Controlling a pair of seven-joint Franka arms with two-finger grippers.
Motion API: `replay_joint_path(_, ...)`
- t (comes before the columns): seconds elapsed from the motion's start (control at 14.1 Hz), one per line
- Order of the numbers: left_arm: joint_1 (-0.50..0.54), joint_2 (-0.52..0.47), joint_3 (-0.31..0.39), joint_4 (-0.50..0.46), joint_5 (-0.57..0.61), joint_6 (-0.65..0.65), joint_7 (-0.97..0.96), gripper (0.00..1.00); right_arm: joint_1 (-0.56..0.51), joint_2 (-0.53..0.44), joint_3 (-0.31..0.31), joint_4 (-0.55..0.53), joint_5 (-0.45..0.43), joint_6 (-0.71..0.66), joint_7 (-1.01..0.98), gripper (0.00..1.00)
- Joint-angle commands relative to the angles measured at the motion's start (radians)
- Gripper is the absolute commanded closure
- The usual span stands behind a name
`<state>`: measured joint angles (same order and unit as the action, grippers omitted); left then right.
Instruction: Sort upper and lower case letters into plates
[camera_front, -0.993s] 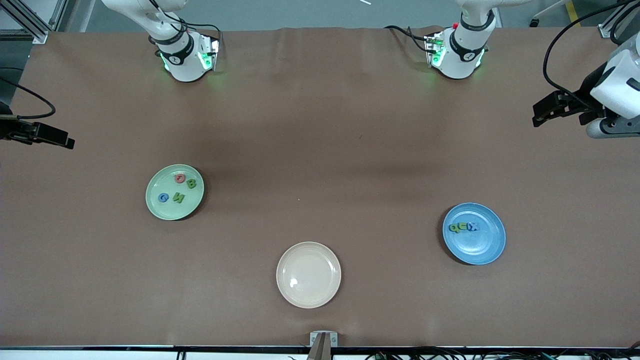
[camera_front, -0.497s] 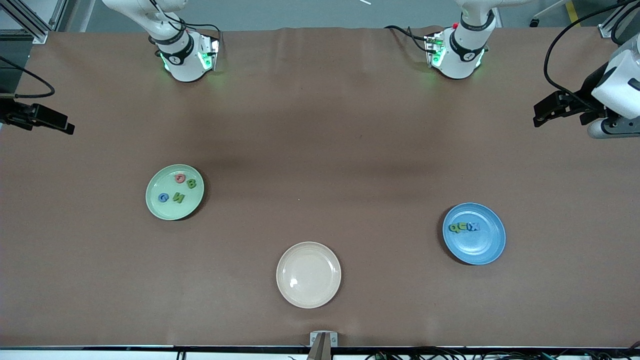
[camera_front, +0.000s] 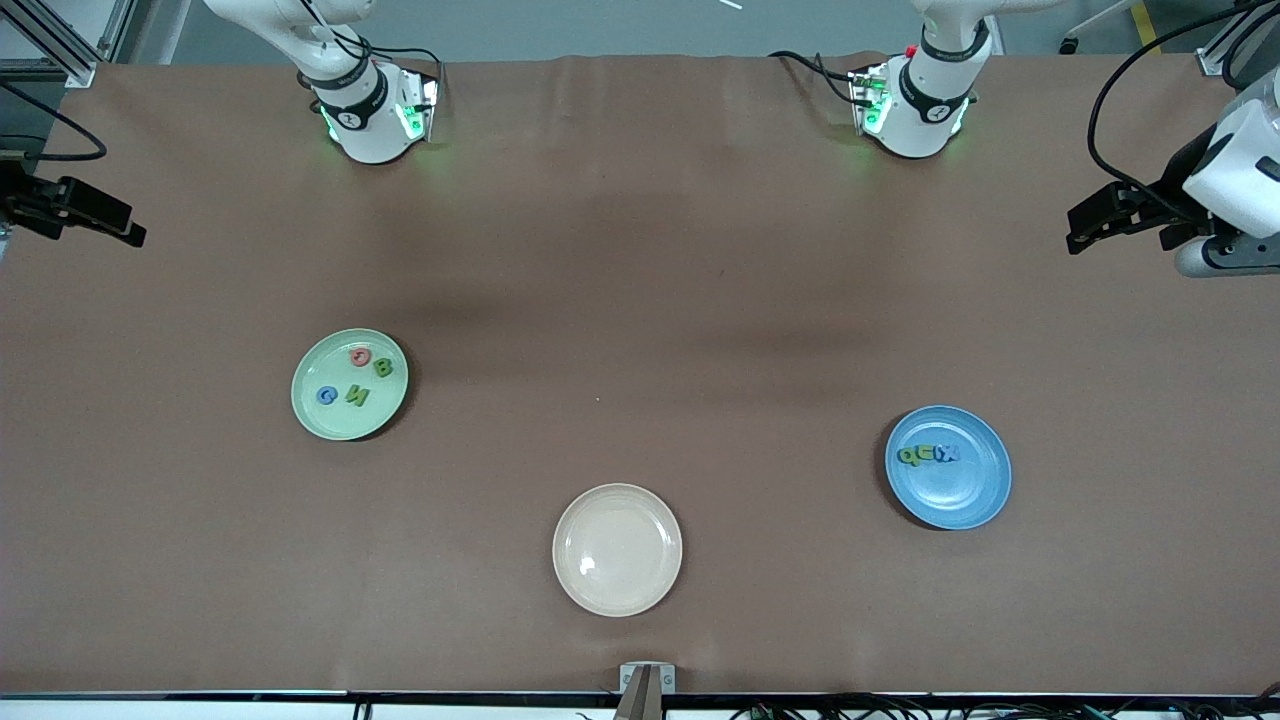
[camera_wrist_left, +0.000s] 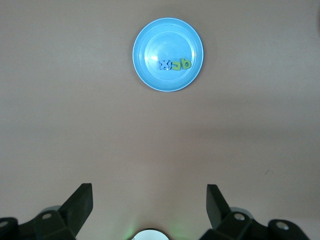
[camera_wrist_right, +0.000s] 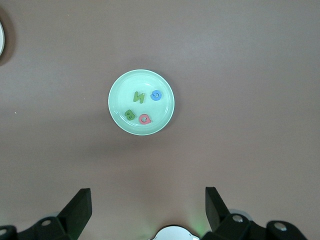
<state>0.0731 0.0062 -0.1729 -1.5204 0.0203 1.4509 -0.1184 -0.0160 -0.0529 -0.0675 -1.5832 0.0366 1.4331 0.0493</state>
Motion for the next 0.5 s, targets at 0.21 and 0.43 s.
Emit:
replay_joint_path(0.21, 0.001, -0.002, 0.001, 0.006, 0.012, -0.012, 0.014, 0.0, -0.022, -0.053, 0.02, -0.058, 0.008, 0.046, 0.012, 0.0)
replay_joint_path(0.43, 0.001, -0.011, -0.002, -0.006, 0.01, -0.007, 0.009, 0.0, -0.024, -0.053, 0.02, -0.058, -0.004, 0.047, 0.0, 0.0)
